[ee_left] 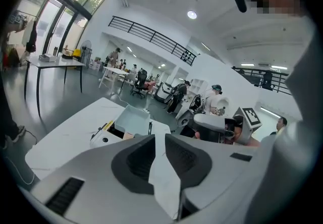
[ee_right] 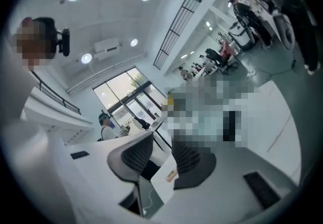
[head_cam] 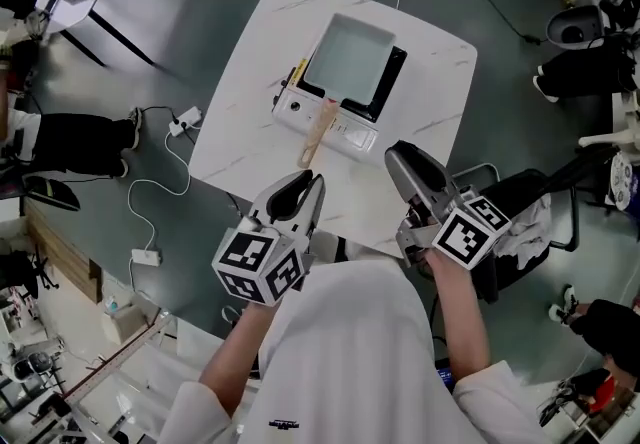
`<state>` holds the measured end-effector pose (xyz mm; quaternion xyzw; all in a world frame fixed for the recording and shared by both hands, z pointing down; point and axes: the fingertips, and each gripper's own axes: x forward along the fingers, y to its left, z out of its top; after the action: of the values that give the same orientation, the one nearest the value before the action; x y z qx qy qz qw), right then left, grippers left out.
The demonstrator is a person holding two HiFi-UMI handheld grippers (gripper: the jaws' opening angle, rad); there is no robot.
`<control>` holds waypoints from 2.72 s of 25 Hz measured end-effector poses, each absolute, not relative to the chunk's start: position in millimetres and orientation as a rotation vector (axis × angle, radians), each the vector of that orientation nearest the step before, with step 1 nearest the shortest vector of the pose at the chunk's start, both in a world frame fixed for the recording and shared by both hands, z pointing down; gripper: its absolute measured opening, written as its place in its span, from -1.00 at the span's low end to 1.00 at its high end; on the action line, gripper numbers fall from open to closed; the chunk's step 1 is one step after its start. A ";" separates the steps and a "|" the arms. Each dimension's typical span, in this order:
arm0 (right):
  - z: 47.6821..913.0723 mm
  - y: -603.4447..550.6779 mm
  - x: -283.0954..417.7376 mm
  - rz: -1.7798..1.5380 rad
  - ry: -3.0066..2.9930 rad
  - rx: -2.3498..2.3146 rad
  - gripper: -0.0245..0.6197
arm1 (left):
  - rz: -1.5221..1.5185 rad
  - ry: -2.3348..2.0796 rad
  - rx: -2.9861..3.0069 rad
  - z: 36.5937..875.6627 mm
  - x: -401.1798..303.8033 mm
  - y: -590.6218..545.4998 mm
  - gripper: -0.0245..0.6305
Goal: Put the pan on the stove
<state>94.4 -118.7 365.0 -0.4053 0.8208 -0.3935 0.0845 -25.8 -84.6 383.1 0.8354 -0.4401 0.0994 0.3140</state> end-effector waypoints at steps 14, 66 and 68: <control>317.0 -72.2 133.9 -0.586 2.736 -1.548 -0.83 | 0.282 -1.195 2.408 346.0 -2.1 -65.8 -0.92; 335.8 -64.5 134.6 -0.609 2.709 -1.623 -0.91 | 0.322 -1.133 2.459 349.6 25.8 -48.6 -0.92; 336.7 -64.9 135.1 -0.611 2.711 -1.620 -0.91 | 0.328 -1.131 2.453 351.0 26.7 -47.8 -0.92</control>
<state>135.1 -64.9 336.7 -0.5033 0.8421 -0.1898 -0.0377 26.7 -47.8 351.0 0.8817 -0.4064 0.1180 0.2086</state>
